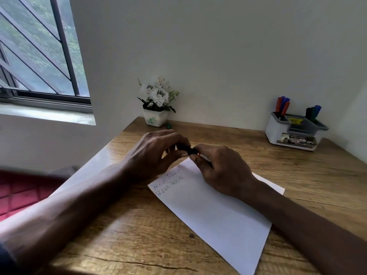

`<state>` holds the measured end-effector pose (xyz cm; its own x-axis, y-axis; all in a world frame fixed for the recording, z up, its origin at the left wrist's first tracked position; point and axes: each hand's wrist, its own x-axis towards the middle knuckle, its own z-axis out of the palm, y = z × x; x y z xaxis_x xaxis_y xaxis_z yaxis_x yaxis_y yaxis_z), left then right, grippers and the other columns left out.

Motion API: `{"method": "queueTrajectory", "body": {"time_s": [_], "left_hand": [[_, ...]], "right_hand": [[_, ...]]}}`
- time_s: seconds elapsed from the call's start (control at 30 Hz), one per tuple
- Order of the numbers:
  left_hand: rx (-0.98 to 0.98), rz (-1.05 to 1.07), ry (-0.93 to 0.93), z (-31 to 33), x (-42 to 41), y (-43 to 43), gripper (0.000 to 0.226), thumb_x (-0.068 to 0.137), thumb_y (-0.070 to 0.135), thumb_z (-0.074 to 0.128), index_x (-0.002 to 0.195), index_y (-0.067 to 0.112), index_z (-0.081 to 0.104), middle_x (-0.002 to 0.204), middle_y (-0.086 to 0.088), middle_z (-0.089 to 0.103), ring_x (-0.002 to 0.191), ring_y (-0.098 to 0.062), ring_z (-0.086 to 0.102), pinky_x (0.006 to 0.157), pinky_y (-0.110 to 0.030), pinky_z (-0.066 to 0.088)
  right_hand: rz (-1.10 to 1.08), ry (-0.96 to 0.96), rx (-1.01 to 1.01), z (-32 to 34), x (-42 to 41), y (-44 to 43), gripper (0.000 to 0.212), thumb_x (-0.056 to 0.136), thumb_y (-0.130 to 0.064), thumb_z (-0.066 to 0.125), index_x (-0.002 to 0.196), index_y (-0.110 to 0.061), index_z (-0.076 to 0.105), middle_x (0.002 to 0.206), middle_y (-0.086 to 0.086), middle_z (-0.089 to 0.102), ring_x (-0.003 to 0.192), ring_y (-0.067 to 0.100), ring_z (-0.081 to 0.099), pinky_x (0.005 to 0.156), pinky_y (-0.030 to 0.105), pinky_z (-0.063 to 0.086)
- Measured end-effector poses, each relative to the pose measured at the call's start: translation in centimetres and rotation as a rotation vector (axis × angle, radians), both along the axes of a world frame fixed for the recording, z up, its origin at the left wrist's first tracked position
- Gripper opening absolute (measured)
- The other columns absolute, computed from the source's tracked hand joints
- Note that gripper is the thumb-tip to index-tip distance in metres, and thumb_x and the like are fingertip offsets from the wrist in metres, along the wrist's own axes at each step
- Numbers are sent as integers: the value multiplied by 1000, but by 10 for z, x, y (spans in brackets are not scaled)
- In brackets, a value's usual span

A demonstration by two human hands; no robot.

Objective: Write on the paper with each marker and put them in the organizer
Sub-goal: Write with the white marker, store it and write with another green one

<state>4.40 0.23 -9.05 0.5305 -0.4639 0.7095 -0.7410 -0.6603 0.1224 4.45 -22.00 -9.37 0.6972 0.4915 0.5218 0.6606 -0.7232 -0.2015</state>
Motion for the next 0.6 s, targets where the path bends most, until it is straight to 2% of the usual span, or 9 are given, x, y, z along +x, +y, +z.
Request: {"method": "queueTrajectory", "body": {"time_s": [0.17,0.33,0.47,0.57,0.6], "left_hand": [[5,0,-58,0,0,-1,17,100,24,70,111,11,73,96,6,69,75,-3,56,70,-21,49],[-70,32,-110,2,4,7,18,95,19,76,107,7,73,97,14,63,73,3,53,73,-5,43],[-174,96,-2,2,6,20,21,91,29,81,107,17,78,95,12,76,74,-2,68,69,-18,54],[-246,175,132,0,10,24,25,88,38,80,109,25,78,89,13,78,76,-4,73,72,-29,59],[-252,205,174,-1,12,26,24,88,41,80,108,27,78,88,14,77,76,-4,72,72,-32,59]], "right_hand": [[-41,-24,12,2,-4,3,40,96,-54,35,105,-27,62,83,2,73,73,29,65,62,41,52],[-111,-27,60,-2,0,-5,34,97,-57,37,76,-31,43,68,-8,57,69,28,60,56,35,41],[-144,-20,66,0,3,-13,40,96,-59,36,84,-26,56,73,-8,64,71,20,60,61,36,48],[-16,42,163,6,3,-12,24,96,-41,41,76,-41,55,69,-15,59,68,8,56,61,35,45],[34,56,203,10,2,-11,26,96,-33,44,76,-46,55,69,-18,58,67,4,55,61,31,42]]}}
